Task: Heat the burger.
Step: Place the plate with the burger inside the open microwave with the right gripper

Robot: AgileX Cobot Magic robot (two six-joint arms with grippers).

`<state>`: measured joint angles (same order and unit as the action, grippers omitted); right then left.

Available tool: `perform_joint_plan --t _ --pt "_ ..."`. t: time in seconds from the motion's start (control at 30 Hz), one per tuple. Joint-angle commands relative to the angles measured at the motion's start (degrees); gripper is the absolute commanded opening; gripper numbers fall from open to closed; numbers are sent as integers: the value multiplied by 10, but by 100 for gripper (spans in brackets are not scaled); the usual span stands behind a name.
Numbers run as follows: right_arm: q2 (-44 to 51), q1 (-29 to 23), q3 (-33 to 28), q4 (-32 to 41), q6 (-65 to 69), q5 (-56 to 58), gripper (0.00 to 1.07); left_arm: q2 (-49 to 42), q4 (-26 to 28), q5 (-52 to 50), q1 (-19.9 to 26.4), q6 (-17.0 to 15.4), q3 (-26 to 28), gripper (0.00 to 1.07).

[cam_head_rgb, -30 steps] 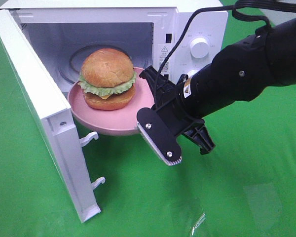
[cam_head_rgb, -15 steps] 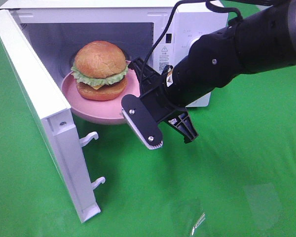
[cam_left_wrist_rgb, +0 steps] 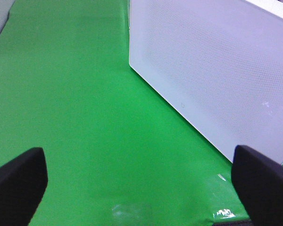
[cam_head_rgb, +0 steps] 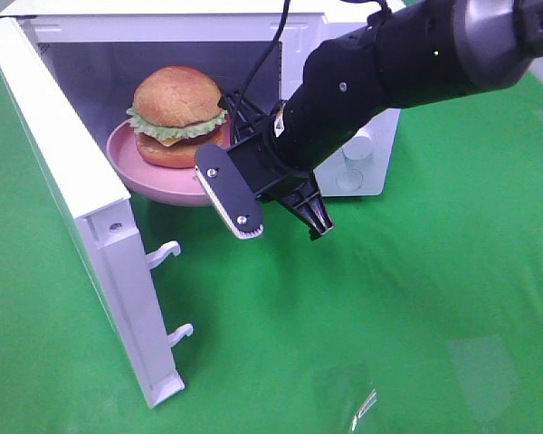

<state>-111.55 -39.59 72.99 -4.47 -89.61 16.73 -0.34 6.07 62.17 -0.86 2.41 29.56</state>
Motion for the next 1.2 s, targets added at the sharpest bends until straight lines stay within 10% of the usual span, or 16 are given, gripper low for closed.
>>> perform_joint_plan --t 0.03,1.2 --pt "1 2 25 -14 19 -23 0 -9 3 -8 -1 1 -1 98" --pt "-147 2 255 -92 122 52 0 -9 3 -8 -1 1 -1 98"
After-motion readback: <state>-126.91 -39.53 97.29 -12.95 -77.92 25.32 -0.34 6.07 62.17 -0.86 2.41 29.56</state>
